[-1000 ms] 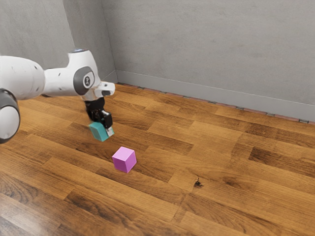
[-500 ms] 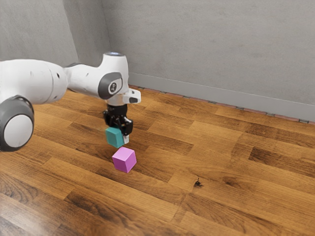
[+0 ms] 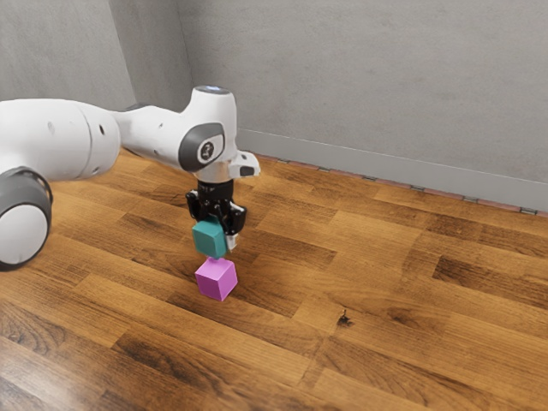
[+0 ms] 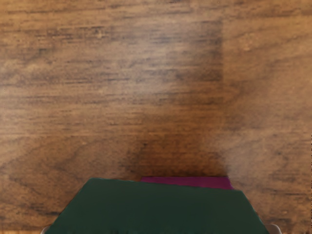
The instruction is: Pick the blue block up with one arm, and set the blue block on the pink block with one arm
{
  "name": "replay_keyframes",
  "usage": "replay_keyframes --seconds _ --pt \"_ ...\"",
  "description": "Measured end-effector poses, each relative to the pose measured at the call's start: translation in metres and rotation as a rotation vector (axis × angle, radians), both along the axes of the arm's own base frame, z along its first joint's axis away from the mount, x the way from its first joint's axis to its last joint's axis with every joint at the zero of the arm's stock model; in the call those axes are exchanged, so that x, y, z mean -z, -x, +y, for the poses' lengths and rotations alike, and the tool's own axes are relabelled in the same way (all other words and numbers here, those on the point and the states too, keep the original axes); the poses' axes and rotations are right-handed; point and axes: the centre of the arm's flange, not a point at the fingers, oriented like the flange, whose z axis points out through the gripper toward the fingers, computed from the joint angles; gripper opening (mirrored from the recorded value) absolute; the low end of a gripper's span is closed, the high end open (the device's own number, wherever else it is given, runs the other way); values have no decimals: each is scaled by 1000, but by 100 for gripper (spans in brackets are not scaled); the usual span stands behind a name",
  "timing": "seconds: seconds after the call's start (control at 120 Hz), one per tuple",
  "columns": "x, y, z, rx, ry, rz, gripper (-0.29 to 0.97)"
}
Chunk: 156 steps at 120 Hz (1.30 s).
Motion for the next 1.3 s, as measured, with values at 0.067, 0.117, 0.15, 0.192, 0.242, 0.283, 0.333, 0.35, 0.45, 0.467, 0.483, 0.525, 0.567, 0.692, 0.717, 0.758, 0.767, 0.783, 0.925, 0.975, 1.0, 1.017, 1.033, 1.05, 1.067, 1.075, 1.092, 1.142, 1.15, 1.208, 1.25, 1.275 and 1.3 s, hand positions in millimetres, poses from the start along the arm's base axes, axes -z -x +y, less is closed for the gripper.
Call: replay_keyframes --seconds 0.067,0.117,0.15,0.192,0.242,0.283,0.333,0.35,0.45,0.467,0.483,0.525,0.567,0.692,0.717,0.758,0.767,0.783,0.925,0.975,1.0,1.017,1.033,1.05,1.067,1.075,1.092,1.142,1.15,1.208,1.25,1.275,1.3 --pt "-3 4 1 -21 1 -4 34" --pt "0 9 2 -35 1 3 35" --pt "2 11 2 -43 1 6 37" --pt "4 14 0 -51 1 11 37" --pt "5 19 -3 -58 0 16 36" --pt "8 22 -4 -65 0 19 36" --pt "9 26 -5 -74 -1 20 36" --pt "9 27 -5 -77 -1 20 35" --pt "11 29 -6 -91 -4 18 34" --pt "12 29 -7 -93 -4 18 35" --pt "12 29 -7 -95 -5 17 35" --pt "14 29 -8 -100 -6 16 35" --pt "16 29 -9 -104 -7 16 35" --pt "21 28 -9 -119 -10 15 37" --pt "21 28 -9 -122 -9 14 41" --pt "21 28 -9 -127 -7 13 44" --pt "21 28 -9 -127 -7 12 44" --pt "21 27 -9 -129 -6 12 44" --pt "20 27 -9 -139 -4 7 54" --pt "15 26 -9 -142 -3 -1 57" --pt "10 25 -8 -144 -2 -7 58" --pt "5 24 -7 -146 -2 -14 59" --pt "-2 23 -5 -148 -1 -23 59" --pt "-8 22 -4 -151 -2 -31 60" --pt "-14 20 -2 -154 -3 -37 61" --pt "-16 20 -1 -155 -3 -40 61" --pt "-21 19 0 -157 -4 -44 62" --pt "-39 16 3 -160 -9 -61 63" --pt "-44 15 3 -160 -9 -66 63" --pt "-70 14 5 -160 -11 -88 64" --pt "-83 17 11 -161 -10 -96 65" --pt "-90 19 13 -161 -9 -100 65" --pt "-95 21 15 -159 -7 -101 66"
